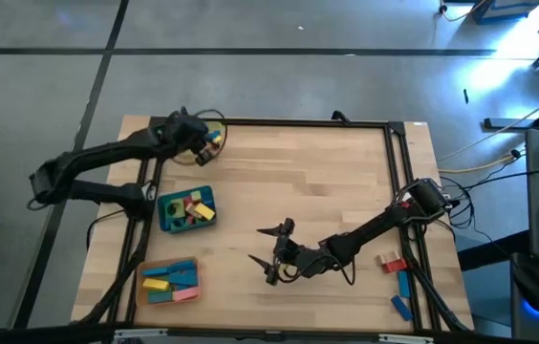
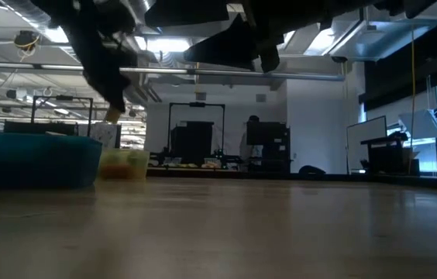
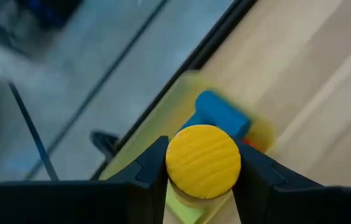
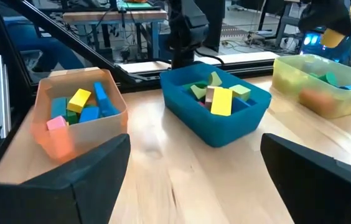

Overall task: Sort blocks by size
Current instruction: Put the yellow cylindrical block into the yellow bin

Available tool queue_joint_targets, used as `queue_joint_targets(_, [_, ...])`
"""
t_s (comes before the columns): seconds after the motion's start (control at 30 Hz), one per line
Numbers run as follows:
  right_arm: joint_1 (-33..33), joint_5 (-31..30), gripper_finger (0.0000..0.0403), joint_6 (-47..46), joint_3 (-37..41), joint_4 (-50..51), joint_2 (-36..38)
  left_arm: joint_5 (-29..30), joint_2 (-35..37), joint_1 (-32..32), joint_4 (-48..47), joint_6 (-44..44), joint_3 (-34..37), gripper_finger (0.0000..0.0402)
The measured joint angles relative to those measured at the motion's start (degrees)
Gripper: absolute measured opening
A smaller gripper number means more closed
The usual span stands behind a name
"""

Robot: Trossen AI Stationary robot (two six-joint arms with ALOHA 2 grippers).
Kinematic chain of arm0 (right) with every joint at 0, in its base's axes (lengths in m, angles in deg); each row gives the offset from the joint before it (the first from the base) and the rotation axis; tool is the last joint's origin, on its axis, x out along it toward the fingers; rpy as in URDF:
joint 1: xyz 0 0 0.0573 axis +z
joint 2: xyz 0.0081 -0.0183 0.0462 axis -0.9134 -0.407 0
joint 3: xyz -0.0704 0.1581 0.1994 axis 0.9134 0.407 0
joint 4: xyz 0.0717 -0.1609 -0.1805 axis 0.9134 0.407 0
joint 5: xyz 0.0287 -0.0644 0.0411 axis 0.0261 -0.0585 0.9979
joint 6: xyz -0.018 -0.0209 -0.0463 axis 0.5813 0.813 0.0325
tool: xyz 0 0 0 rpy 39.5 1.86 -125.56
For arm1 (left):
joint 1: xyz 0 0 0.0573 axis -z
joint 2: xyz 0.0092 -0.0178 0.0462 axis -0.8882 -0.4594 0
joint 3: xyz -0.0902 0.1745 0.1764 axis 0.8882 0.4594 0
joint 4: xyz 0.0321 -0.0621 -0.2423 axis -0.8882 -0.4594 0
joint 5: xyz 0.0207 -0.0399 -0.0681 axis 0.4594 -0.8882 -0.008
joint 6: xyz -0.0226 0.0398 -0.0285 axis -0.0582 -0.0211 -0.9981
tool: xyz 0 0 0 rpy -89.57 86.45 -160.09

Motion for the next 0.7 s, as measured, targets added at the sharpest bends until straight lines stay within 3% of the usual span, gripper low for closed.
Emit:
queue_joint_targets(0.33, [0.00,3.02,0.0360,-0.44,0.02,0.08,0.00,-12.84,-11.89,-17.81,-0.51,-2.16,0.02,0.0118])
queue_joint_targets(0.43, [0.00,3.02,0.0360,-0.42,0.01,0.08,0.00,-15.87,-14.24,-20.18,-0.61,-3.84,0.02,0.0118])
queue_joint_targets(0.7, [0.00,3.02,0.0360,-0.42,0.02,0.08,0.00,-16.15,-16.89,-22.76,-0.68,-3.99,0.02,0.0119])
